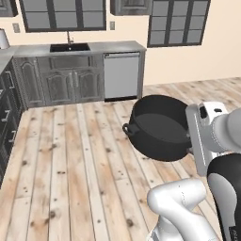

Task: Move the pot and pan from the stove into the sink.

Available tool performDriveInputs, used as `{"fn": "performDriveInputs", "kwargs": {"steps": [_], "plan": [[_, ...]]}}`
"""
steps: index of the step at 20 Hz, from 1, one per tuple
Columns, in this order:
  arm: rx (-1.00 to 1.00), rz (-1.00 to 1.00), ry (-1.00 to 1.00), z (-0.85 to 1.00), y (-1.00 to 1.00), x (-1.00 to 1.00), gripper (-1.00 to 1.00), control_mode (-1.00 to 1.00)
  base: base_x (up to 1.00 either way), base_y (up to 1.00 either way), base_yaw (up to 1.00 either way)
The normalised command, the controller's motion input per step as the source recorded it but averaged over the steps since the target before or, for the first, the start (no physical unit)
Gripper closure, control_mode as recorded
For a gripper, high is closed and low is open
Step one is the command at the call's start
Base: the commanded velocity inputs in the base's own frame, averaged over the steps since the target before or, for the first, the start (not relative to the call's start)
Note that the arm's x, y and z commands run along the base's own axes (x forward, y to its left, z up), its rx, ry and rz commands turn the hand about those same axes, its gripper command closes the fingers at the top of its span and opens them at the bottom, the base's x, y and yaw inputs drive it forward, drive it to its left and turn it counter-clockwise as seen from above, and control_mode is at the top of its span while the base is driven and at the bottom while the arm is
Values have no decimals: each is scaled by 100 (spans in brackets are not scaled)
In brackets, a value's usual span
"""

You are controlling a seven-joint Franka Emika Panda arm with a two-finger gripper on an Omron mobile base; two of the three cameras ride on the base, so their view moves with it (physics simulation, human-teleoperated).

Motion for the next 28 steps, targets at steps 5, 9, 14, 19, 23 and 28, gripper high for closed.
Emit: {"fn": "performDriveInputs", "kwargs": {"steps": [5, 9, 14, 19, 23, 28], "plan": [[0, 0, 0, 0, 0, 0, 100, 100, 69, 11, 0], [0, 0, 0, 0, 0, 0, 100, 100, 75, 15, 0], [0, 0, 0, 0, 0, 0, 100, 100, 79, 18, 0], [0, 0, 0, 0, 0, 0, 100, 100, 90, 21, 0], [0, 0, 0, 0, 0, 0, 100, 100, 92, 23, 0], [0, 0, 0, 0, 0, 0, 100, 100, 91, 23, 0]]}}
